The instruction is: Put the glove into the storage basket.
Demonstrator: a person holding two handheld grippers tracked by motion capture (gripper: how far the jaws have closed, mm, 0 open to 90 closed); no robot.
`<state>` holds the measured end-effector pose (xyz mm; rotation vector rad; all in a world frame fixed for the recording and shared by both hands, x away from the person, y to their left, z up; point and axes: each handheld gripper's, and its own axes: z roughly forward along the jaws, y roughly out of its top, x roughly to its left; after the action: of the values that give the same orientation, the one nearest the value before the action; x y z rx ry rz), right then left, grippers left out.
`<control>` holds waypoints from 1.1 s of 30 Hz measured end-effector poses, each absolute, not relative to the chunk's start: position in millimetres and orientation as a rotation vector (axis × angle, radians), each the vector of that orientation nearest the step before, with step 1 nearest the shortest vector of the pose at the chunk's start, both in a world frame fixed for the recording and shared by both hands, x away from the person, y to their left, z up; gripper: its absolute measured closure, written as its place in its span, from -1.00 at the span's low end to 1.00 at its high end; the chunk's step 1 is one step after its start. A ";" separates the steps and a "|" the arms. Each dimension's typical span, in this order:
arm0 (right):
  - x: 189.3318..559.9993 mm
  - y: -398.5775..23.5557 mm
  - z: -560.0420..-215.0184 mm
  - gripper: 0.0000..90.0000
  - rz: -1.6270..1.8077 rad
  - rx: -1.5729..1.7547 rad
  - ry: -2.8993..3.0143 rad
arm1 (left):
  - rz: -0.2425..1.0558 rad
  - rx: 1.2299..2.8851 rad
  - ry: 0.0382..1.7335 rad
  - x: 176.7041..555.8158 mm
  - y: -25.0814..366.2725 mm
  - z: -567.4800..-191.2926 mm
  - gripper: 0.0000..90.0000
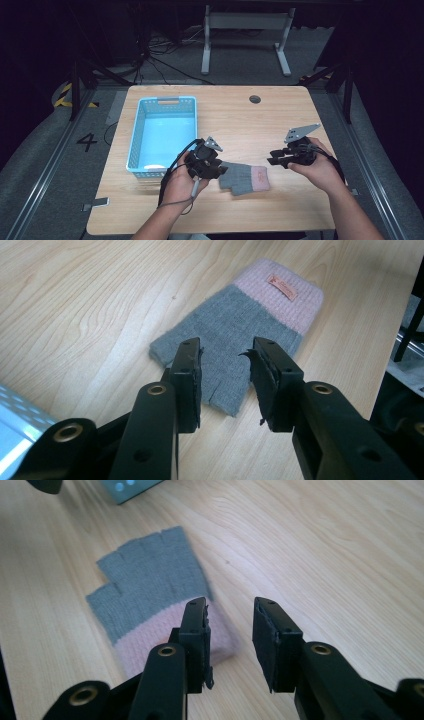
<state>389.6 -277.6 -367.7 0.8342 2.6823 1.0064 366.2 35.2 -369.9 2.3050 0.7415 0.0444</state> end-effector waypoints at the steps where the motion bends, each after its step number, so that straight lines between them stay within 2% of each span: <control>1: 389.6 -277.6 -367.7 0.51 1.006 0.834 2.682 | 0.044 2.305 0.741 366.2 35.2 -369.9 0.45; 18: 379.5 -319.5 -359.7 0.44 0.993 1.019 2.567 | 0.045 2.330 0.686 363.1 17.8 -367.5 0.39; 33: 371.5 -348.9 -369.5 0.35 0.956 1.176 2.514 | 0.015 2.393 0.620 367.6 -21.2 -376.1 0.28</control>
<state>371.5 -348.9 -369.5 1.1755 2.5144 0.9556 367.6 -21.2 -376.1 2.3932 0.6197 0.0148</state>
